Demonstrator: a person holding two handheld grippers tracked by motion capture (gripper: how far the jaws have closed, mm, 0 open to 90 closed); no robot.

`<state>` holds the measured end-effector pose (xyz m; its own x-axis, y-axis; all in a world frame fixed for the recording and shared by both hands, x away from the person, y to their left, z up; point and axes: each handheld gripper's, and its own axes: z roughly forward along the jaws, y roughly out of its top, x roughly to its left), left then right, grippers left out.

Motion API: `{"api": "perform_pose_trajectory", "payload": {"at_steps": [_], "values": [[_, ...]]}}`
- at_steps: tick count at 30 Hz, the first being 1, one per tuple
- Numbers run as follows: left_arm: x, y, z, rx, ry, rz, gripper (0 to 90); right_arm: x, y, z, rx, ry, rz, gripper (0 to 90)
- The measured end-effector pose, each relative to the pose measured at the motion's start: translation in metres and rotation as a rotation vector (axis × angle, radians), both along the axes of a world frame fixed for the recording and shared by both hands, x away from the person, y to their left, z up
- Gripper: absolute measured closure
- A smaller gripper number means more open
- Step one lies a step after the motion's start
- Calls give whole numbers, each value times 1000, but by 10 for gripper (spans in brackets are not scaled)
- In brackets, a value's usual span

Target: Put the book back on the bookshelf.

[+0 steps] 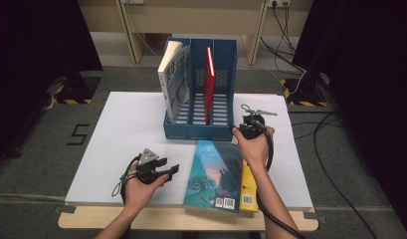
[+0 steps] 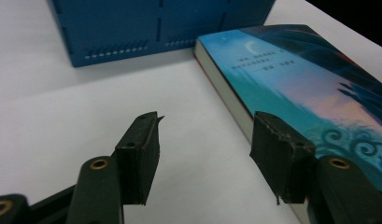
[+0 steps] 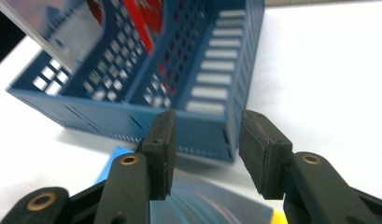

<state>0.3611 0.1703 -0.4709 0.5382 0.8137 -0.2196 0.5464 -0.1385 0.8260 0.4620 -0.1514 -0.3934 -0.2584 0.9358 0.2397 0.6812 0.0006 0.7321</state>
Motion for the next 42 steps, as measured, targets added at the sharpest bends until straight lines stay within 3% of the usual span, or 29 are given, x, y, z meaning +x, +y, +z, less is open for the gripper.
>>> {"api": "perform_pose_trajectory", "payload": {"at_steps": [9,18,34,42], "values": [[-4,-23,-6,16,27,-75,417,-1,-17,-25,7,95,-9,559],[-5,-35,-12,24,53,-114,418,0,-25,-42,32,177,-12,542],[-2,-42,-17,-7,101,-133,421,8,-30,-57,64,252,3,512],[-2,-43,-18,-13,116,-137,422,12,-32,-60,93,268,12,493]]}}
